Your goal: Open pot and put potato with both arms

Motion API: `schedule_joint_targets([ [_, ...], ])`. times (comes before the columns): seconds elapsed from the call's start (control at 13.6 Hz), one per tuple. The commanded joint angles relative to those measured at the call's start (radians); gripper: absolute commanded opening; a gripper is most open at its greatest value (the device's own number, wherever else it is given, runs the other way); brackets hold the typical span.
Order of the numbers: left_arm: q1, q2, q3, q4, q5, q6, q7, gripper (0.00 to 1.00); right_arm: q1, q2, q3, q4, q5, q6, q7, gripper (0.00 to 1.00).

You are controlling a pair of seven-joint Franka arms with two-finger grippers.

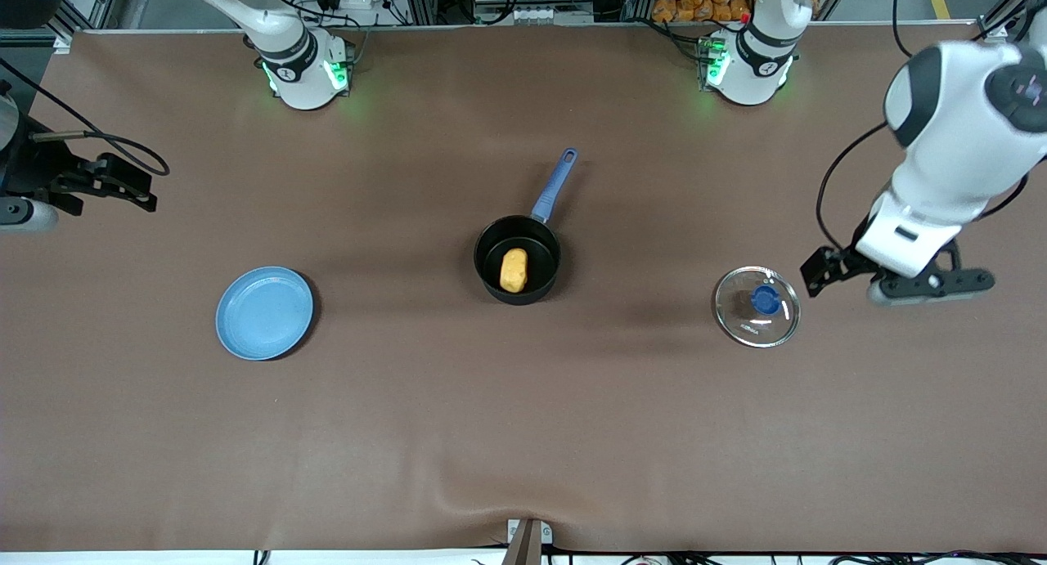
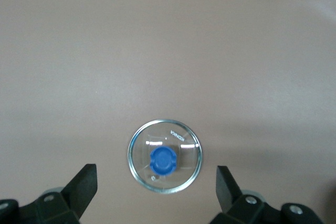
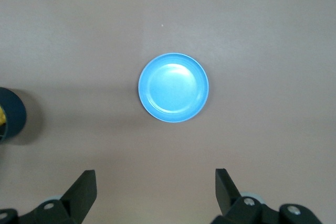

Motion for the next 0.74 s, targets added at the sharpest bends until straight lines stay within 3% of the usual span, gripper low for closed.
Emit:
schedule_joint_targets([
  [0.0,0.002,-0.082,-0.018,-0.013,-0.019,-0.088,0.007,1.00,-0.008,-0.026,0.005,-0.013,-0.019,-0.009,-0.019,1.00],
  [0.22,0.007,-0.126,-0.018,0.015,-0.022,-0.187,0.034,1.00,-0.015,-0.070,0.005,-0.085,-0.011,0.039,-0.019,1.00],
  [0.44,0.012,-0.118,-0.013,0.147,-0.076,-0.340,0.042,1.00,-0.014,-0.099,0.005,-0.125,-0.011,0.063,-0.019,1.00],
  [0.66,0.012,-0.126,-0.016,0.190,-0.082,-0.424,0.044,1.00,0.002,-0.118,0.007,-0.150,-0.015,0.067,-0.016,1.00],
])
